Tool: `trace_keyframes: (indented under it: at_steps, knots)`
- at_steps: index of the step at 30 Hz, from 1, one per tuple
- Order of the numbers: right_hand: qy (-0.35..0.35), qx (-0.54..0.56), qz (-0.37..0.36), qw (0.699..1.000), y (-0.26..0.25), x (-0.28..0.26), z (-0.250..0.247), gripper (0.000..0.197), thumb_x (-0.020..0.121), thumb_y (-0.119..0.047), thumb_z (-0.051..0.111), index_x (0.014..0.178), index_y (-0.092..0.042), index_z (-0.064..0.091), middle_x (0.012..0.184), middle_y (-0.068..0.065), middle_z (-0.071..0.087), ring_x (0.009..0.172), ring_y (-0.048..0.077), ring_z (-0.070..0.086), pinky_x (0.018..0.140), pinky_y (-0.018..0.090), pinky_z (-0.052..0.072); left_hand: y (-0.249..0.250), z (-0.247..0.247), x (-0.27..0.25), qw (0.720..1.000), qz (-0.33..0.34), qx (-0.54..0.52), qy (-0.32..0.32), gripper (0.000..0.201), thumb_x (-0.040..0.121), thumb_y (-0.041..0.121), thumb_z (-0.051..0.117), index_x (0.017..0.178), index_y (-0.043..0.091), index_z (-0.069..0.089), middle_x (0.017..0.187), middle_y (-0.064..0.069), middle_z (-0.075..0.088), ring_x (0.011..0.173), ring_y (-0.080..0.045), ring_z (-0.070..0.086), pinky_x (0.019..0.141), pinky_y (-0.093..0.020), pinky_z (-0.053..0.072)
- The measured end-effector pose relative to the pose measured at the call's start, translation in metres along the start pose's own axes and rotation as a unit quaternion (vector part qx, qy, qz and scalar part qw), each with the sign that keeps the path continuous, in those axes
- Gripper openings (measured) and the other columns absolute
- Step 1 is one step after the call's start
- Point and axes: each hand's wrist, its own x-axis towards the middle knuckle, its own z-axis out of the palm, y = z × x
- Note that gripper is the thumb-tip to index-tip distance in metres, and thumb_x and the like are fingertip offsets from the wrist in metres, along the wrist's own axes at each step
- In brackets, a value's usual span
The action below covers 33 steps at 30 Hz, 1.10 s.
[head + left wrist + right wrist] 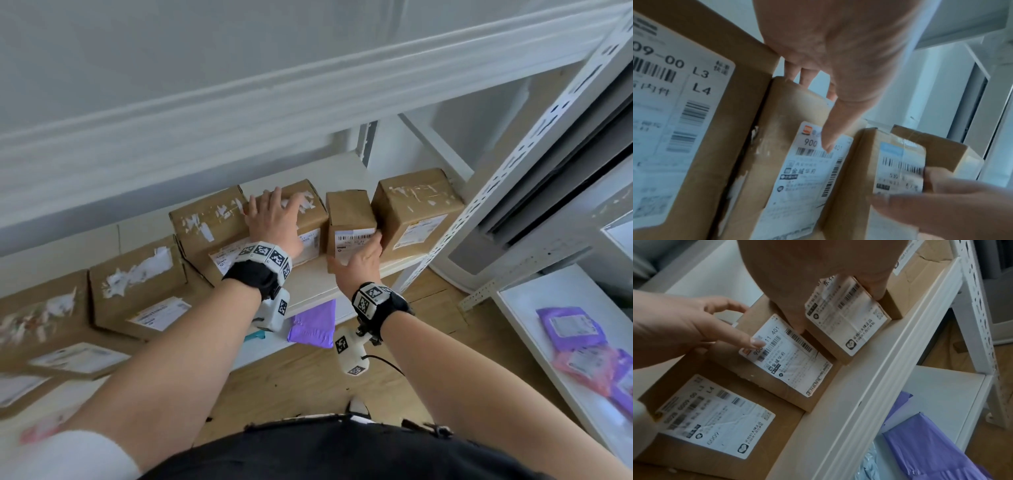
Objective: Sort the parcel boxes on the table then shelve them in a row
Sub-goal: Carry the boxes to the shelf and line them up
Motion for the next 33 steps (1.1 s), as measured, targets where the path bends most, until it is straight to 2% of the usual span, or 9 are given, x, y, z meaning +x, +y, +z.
trace_keyframes:
  at_steps: [3, 6, 10, 14, 17, 20, 25, 30, 33]
  knots:
    - [0.015, -0.033, 0.004, 0.999, 0.003, 0.0, -0.006, 0.105, 0.09, -0.039, 0.066, 0.152, 0.006, -0.005, 0.156, 0.022, 0.016, 0.146, 0.033, 0.018, 0.118, 0.031, 0.016, 0.001, 0.002, 0.001, 0.999, 0.008, -0.026, 0.034, 0.079, 0.065, 0.042, 0.085, 0.13, 0.029, 0.042, 0.144, -0.008, 0.047, 0.134, -0.032, 0.041, 0.116, -0.055, 0.021]
    - [0.028, -0.084, -0.008, 0.996, 0.009, -0.003, -0.015, 0.101, 0.088, -0.036, 0.068, 0.153, 0.003, 0.001, 0.154, 0.02, 0.021, 0.144, 0.033, 0.023, 0.116, 0.035, 0.024, 0.013, 0.0, 0.001, 0.995, 0.04, -0.06, 0.071, 0.089, 0.067, 0.061, 0.079, 0.137, 0.026, 0.038, 0.137, -0.006, 0.052, 0.13, -0.031, 0.045, 0.113, -0.055, 0.027]
    - [0.093, -0.094, -0.061, 0.989, 0.016, -0.006, -0.029, 0.074, 0.08, -0.021, 0.072, 0.14, -0.002, 0.033, 0.134, 0.013, 0.041, 0.125, 0.03, 0.043, 0.099, 0.038, 0.043, 0.043, -0.004, 0.002, 0.986, 0.099, -0.123, 0.06, 0.084, 0.077, 0.054, 0.074, 0.146, 0.023, 0.035, 0.15, -0.007, 0.04, 0.14, -0.03, 0.033, 0.117, -0.052, 0.022]
    - [0.15, -0.077, -0.101, 0.98, 0.021, -0.002, -0.054, 0.038, 0.081, -0.007, 0.062, 0.116, -0.002, 0.048, 0.113, 0.013, 0.048, 0.104, 0.032, 0.049, 0.085, 0.036, 0.042, 0.071, -0.007, 0.008, 0.978, 0.15, -0.143, 0.035, 0.081, 0.075, 0.052, 0.075, 0.142, 0.024, 0.04, 0.146, -0.005, 0.044, 0.137, -0.026, 0.035, 0.117, -0.051, 0.022]
    - [0.241, -0.084, -0.16, 0.953, 0.025, 0.001, -0.072, 0.043, 0.082, -0.017, 0.065, 0.12, -0.002, 0.05, 0.116, 0.014, 0.05, 0.108, 0.033, 0.049, 0.092, 0.042, 0.044, 0.085, -0.008, 0.013, 0.978, 0.175, -0.111, 0.015, 0.094, 0.069, 0.055, 0.077, 0.146, 0.025, 0.03, 0.148, -0.006, 0.042, 0.137, -0.027, 0.038, 0.116, -0.05, 0.027]
    - [0.292, -0.111, -0.156, 0.937, 0.022, 0.009, -0.09, 0.06, 0.085, -0.033, 0.064, 0.135, -0.009, 0.04, 0.139, 0.018, 0.039, 0.13, 0.034, 0.036, 0.111, 0.046, 0.031, 0.098, -0.006, 0.019, 0.982, 0.17, -0.08, -0.025, 0.112, 0.063, 0.055, 0.083, 0.151, 0.025, 0.019, 0.154, -0.011, 0.035, 0.139, -0.032, 0.036, 0.116, -0.053, 0.026]
    - [0.189, -0.148, -0.083, 0.967, 0.011, 0.034, -0.113, 0.088, 0.081, -0.056, 0.067, 0.151, -0.028, 0.021, 0.161, 0.013, 0.01, 0.147, 0.037, 0.009, 0.119, 0.052, 0.014, 0.113, 0.001, 0.029, 0.985, 0.136, -0.009, -0.102, 0.124, 0.061, 0.056, 0.086, 0.154, 0.024, 0.01, 0.158, -0.018, 0.022, 0.14, -0.038, 0.033, 0.117, -0.054, 0.023]
    - [0.151, -0.216, -0.1, 0.959, 0.016, 0.041, -0.116, 0.08, 0.082, -0.054, 0.068, 0.146, -0.022, 0.032, 0.161, 0.016, 0.013, 0.148, 0.04, 0.0, 0.12, 0.052, 0.006, 0.115, 0.007, 0.029, 0.986, 0.111, 0.027, -0.12, 0.118, 0.065, 0.052, 0.085, 0.154, 0.027, 0.012, 0.159, -0.029, 0.008, 0.143, -0.043, 0.022, 0.116, -0.047, 0.025]
    - [0.147, -0.236, -0.128, 0.952, 0.029, 0.043, -0.116, 0.081, 0.079, -0.046, 0.073, 0.144, -0.016, 0.035, 0.159, 0.02, 0.016, 0.147, 0.045, 0.0, 0.121, 0.055, 0.009, 0.115, 0.011, 0.029, 0.988, 0.108, 0.027, -0.107, 0.111, 0.065, 0.049, 0.085, 0.151, 0.025, 0.02, 0.149, -0.024, 0.03, 0.135, -0.037, 0.03, 0.11, -0.042, 0.033]
